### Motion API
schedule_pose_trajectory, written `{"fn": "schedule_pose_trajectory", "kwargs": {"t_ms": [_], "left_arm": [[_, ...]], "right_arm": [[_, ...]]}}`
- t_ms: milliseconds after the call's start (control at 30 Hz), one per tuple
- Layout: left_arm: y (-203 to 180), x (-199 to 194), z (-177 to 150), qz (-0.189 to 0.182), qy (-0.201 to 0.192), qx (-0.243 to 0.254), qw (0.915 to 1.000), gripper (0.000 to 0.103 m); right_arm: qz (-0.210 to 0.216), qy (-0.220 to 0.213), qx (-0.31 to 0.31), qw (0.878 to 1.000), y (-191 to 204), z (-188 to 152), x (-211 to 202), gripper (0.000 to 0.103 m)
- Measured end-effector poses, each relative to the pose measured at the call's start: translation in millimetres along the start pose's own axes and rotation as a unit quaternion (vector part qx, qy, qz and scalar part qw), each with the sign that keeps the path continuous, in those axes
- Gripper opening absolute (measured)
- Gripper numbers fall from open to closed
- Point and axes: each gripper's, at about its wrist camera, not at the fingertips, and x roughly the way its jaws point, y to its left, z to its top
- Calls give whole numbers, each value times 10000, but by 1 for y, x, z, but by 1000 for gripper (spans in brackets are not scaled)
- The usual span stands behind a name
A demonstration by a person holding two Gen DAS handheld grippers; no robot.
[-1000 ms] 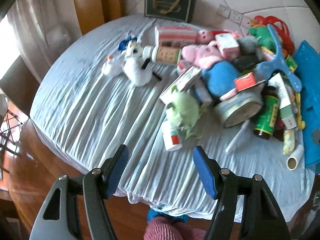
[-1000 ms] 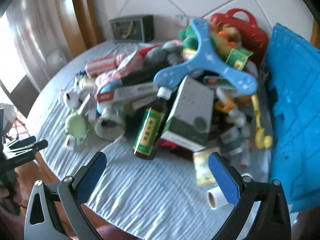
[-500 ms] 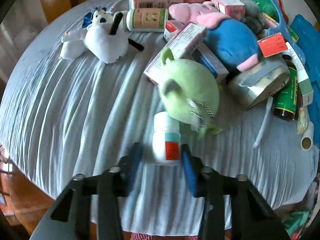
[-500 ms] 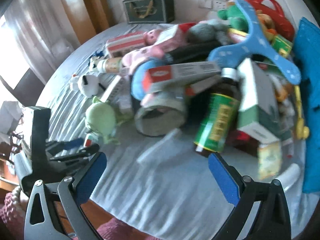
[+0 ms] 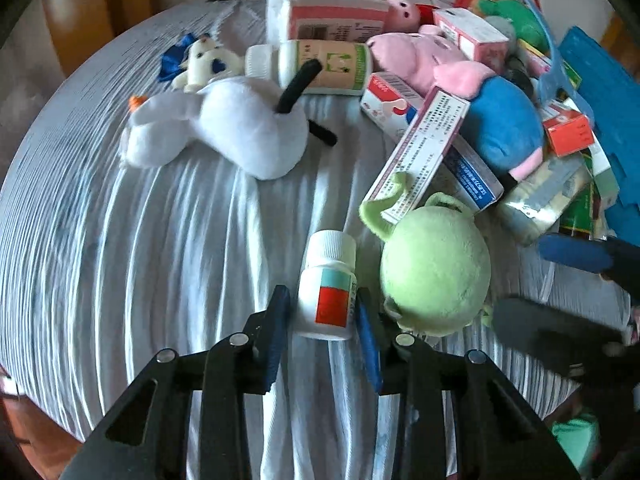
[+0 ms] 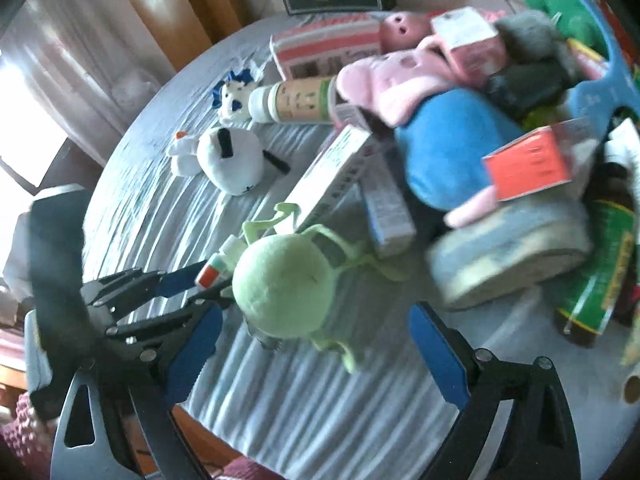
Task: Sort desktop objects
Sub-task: 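Grasp a small white medicine bottle with the left tool while the right tool grasps a green plush ball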
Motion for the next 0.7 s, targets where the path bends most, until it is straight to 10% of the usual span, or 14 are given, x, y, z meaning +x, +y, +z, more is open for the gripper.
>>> {"fn": "schedule_pose_trajectory", "kwargs": {"t_ms": [333, 467, 700], "left_arm": [[-15, 3, 4, 108, -69, 537, 9985, 27], [-18, 2, 5, 66, -64, 521, 9986, 27], [-26, -19, 13, 95, -339, 552, 9979, 27]], "right_arm": [[-56, 319, 266, 9991, 4, 7, 38, 96], [27, 376, 266, 9989, 5, 11, 45, 65], [-103, 93, 140, 9998, 9, 15, 24, 65]]}}
